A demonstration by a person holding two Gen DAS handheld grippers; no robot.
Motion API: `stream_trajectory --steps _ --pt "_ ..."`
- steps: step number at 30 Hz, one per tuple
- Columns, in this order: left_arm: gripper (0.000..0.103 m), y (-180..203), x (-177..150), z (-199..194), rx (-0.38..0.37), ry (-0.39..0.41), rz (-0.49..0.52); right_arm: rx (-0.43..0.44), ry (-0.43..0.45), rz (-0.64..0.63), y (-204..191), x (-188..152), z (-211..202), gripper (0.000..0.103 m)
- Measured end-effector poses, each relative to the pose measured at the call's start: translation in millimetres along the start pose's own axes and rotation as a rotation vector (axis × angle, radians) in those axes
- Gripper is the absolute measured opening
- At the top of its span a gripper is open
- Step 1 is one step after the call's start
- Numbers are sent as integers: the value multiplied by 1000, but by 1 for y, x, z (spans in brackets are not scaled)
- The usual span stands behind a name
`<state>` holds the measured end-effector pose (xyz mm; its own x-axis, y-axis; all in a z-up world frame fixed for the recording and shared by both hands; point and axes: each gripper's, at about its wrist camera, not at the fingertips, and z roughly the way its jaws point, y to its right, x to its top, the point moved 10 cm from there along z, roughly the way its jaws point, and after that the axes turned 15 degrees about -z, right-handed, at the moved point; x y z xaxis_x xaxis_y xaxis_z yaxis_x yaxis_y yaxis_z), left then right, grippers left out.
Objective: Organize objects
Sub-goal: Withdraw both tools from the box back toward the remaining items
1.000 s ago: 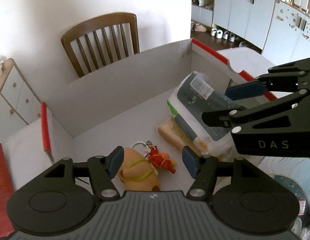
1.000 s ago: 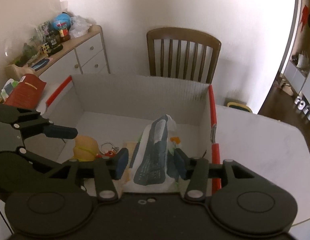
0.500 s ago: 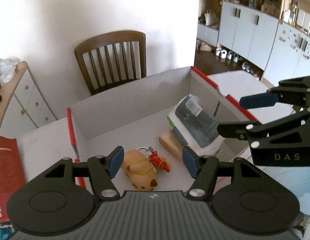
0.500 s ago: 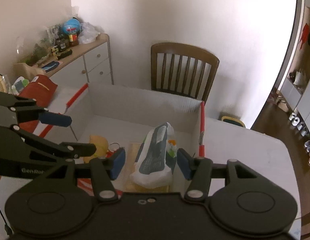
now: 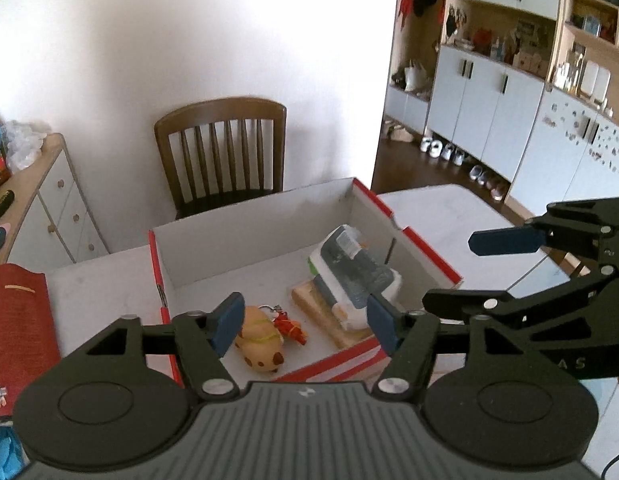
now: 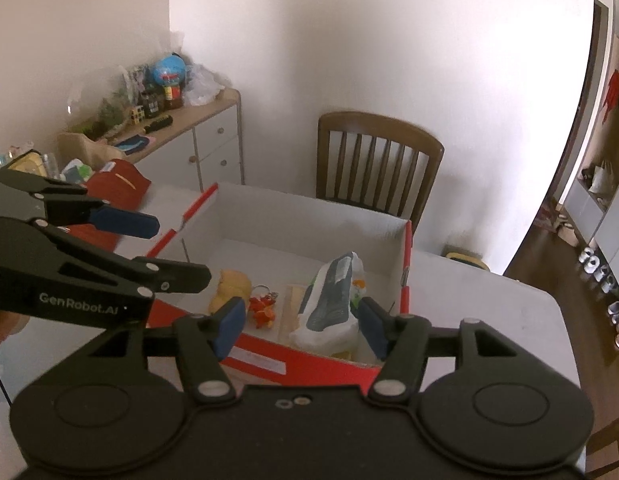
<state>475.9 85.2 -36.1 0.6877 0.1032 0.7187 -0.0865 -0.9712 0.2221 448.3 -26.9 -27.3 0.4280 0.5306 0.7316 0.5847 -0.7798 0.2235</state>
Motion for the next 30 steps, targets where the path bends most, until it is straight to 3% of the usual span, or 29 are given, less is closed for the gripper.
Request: stream_trajectory --steps 10,14,18,30 --pt "70 5 -15 -37 -26 35 -50 26 46 38 -10 -12 -35 68" --pt "77 8 -27 -50 -28 45 -34 27 61 22 -15 -20 -49 71" --pt "78 14 -39 -62 -30 54 -11 32 70 36 -18 -28 -61 72" --pt "79 23 -72 -96 -55 61 -3 6 105 10 -29 -48 -93 91"
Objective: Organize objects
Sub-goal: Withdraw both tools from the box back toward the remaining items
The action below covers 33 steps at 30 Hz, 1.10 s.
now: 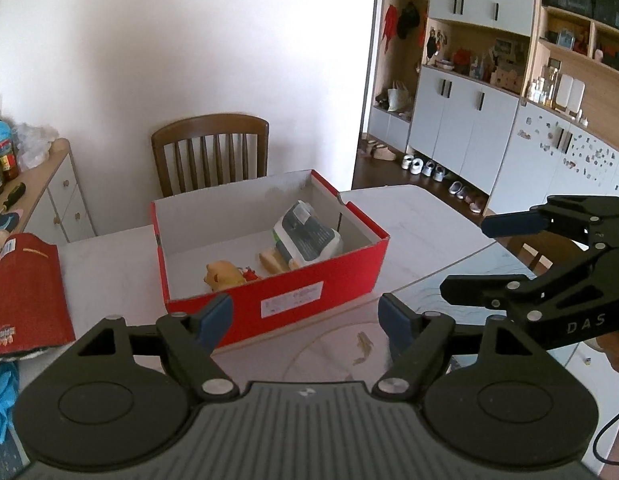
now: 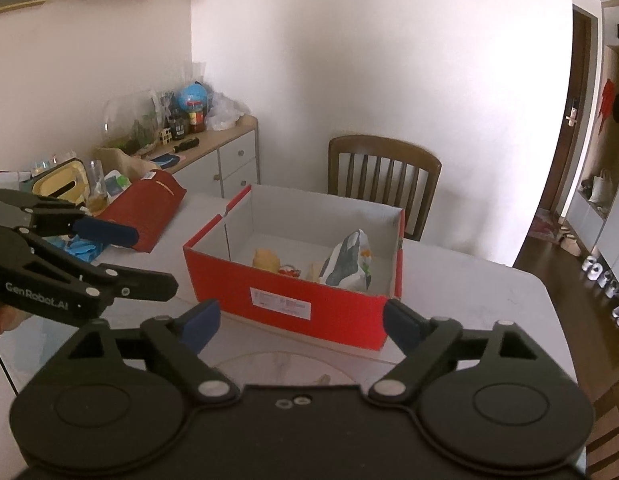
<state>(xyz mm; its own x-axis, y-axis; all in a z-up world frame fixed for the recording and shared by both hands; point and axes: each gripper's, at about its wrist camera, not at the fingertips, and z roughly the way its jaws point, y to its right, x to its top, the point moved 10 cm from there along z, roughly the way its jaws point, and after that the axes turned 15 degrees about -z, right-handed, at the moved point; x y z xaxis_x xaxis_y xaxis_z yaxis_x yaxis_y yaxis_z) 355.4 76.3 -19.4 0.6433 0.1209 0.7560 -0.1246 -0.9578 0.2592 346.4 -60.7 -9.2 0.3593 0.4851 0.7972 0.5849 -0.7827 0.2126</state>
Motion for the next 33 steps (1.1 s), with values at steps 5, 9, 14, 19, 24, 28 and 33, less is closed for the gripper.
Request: stream_trajectory --steps 5,9,14,19,24,28,33 --pt "90 -5 -13 -9 -1 2 -40 -5 15 -15 -9 -10 -14 100" --pt "90 -16 -27 -11 26 -4 -59 -23 10 -36 -15 -24 -21 102" --pt "90 -34 -51 -7 63 -34 -95 -46 -14 -11 -13 -48 -28 102" --pt "90 -46 -76 -7 96 -47 -122 -68 -72 32 -11 -81 -28 102" --pt "90 -50 -100 -4 99 -67 -125 -69 -140 65 -15 -116 -27 101" --pt "90 -56 -121 1 103 -96 -157 -82 -182 74 -20 -138 -25 100" --pt "92 -64 -139 7 115 -109 -167 -92 -230 59 -21 -158 -19 98"
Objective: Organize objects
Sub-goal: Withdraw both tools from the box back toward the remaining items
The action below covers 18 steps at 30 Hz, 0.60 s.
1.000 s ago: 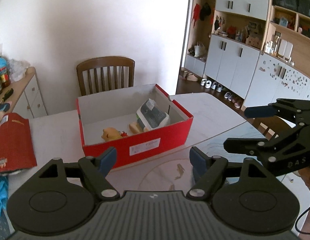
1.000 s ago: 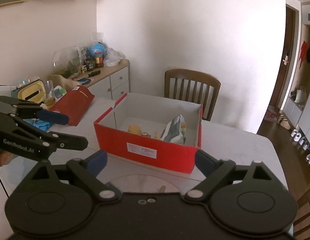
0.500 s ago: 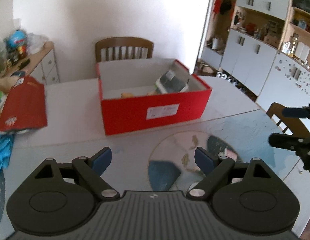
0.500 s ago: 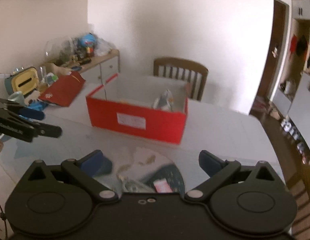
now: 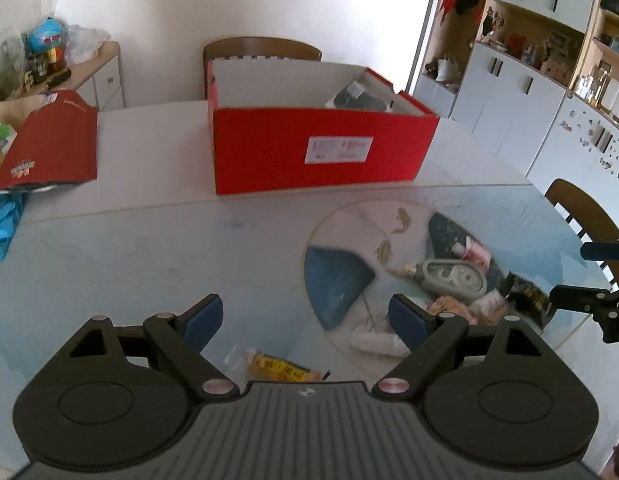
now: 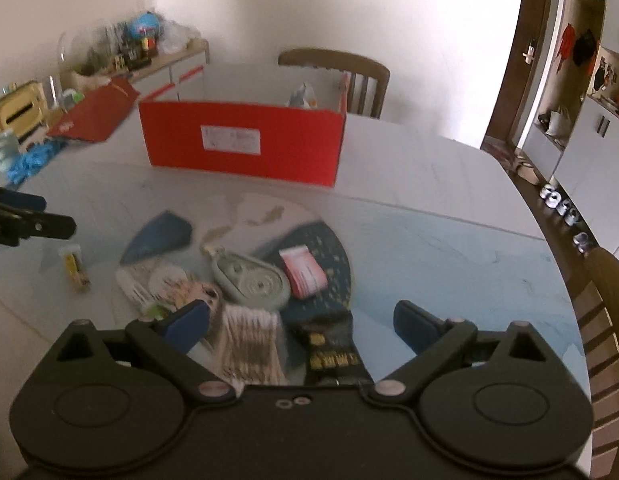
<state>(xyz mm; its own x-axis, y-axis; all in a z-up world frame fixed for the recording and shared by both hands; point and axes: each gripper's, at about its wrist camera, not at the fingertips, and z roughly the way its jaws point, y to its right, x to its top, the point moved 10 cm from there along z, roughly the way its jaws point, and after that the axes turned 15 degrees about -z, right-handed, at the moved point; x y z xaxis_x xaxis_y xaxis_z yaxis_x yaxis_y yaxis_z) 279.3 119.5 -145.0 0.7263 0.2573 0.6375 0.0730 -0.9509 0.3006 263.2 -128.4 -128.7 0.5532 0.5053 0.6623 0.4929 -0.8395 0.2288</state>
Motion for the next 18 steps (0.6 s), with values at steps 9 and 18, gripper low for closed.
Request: stream_trajectory --steps 9,18 --pt "103 -18 -28 18 23 -28 33 11 -78 38 13 -25 22 91" --pt "103 -30 -45 35 16 -71 54 40 -130 65 18 -40 38 87"
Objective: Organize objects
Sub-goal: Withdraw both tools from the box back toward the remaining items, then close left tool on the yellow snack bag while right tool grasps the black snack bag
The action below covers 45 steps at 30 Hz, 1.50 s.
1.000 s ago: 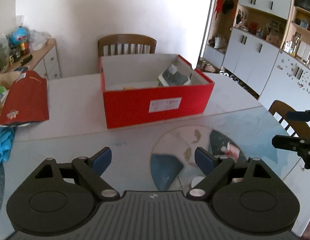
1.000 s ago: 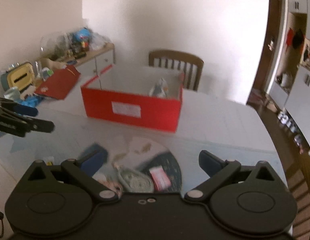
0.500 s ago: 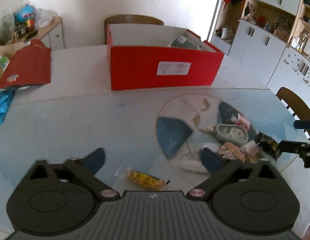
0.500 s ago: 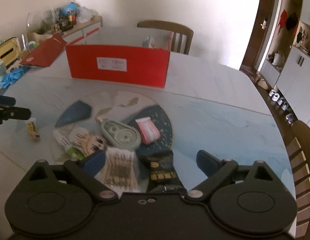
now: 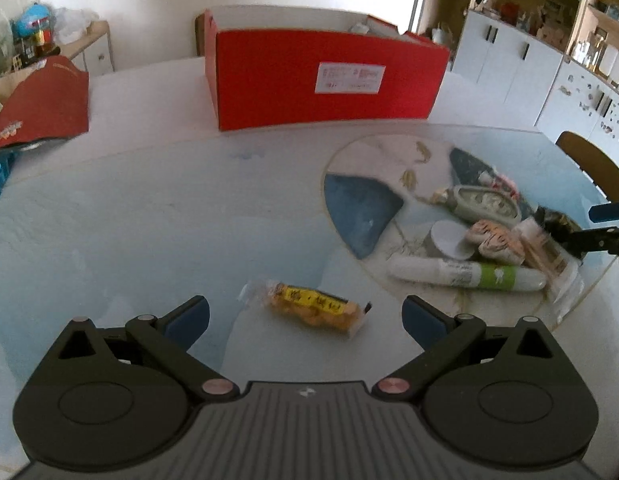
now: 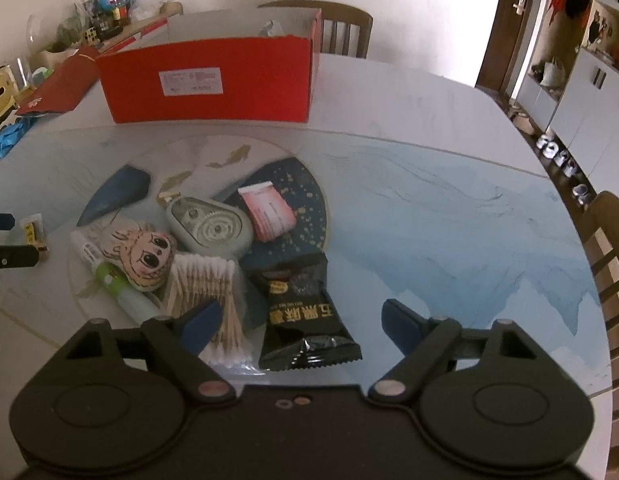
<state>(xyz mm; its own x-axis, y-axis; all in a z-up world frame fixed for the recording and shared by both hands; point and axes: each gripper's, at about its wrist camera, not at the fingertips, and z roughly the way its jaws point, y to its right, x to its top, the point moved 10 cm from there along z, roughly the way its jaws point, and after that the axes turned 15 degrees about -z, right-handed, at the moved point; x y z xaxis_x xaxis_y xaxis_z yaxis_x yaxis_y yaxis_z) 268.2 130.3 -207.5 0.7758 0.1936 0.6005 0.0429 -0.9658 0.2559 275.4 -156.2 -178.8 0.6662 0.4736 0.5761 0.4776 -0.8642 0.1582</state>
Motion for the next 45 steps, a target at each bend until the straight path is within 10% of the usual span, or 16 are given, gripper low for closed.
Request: stream_trajectory --steps 19,36,43,45 --pt "102 11 -5 12 15 30 174 45 -34 80 8 -5 19 68" --pt "32 14 0 7 27 34 128 39 -45 112 11 -8 15 49" --pt "32 14 3 4 22 39 93 38 -36 90 10 -6 8 49" --pt "47 15 5 -2 19 57 99 36 -40 91 9 -6 8 49"
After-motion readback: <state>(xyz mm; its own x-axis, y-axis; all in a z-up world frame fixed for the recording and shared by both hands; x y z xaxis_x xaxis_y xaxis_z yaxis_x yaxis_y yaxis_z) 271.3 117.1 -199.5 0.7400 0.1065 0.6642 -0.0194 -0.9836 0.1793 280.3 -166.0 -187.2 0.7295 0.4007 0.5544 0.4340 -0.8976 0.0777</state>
